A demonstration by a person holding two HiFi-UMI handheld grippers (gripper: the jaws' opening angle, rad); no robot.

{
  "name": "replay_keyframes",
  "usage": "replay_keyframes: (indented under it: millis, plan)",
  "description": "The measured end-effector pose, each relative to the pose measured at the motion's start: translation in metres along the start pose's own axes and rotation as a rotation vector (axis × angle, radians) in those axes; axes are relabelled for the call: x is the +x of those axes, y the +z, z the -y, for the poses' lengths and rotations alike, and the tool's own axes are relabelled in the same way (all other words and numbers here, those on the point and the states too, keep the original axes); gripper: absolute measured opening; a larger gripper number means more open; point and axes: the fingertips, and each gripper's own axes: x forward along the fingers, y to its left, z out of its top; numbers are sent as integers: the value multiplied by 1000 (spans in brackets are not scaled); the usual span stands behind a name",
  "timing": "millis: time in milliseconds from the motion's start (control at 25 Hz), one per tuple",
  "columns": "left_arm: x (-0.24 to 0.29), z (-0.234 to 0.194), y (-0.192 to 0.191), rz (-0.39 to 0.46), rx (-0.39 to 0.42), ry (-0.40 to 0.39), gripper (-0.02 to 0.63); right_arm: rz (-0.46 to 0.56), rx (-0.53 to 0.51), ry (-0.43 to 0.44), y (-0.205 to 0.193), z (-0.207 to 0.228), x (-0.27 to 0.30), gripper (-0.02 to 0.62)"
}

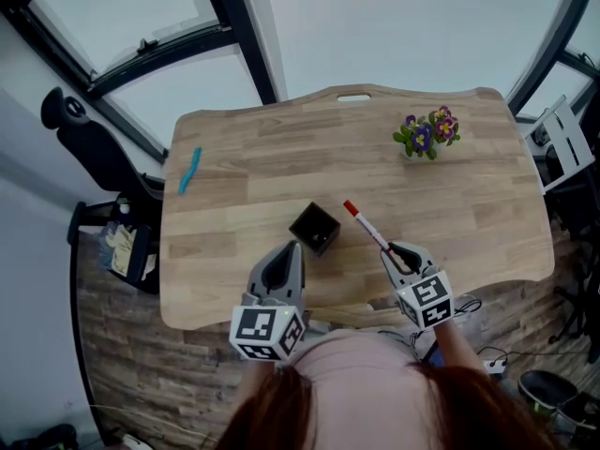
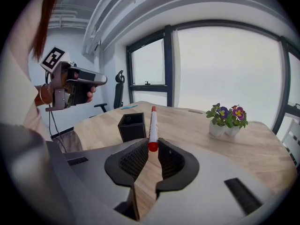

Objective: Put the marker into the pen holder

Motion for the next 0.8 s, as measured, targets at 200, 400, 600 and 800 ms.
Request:
replay_keyframes:
  millis: [200, 400, 600, 800]
  plan:
    - [-5, -7, -1, 3, -7, 13, 2, 3, -12, 24, 7, -9, 2, 58]
    - [-10, -12, -1, 8, -15, 21, 2, -3, -31, 49, 12, -17, 6, 58]
    - [-12, -13, -2, 11, -18, 22, 2, -16, -47, 81, 15, -24, 10, 58]
    - [-16, -17, -3, 12, -22, 29, 2, -33, -53, 108, 17, -30, 16, 58]
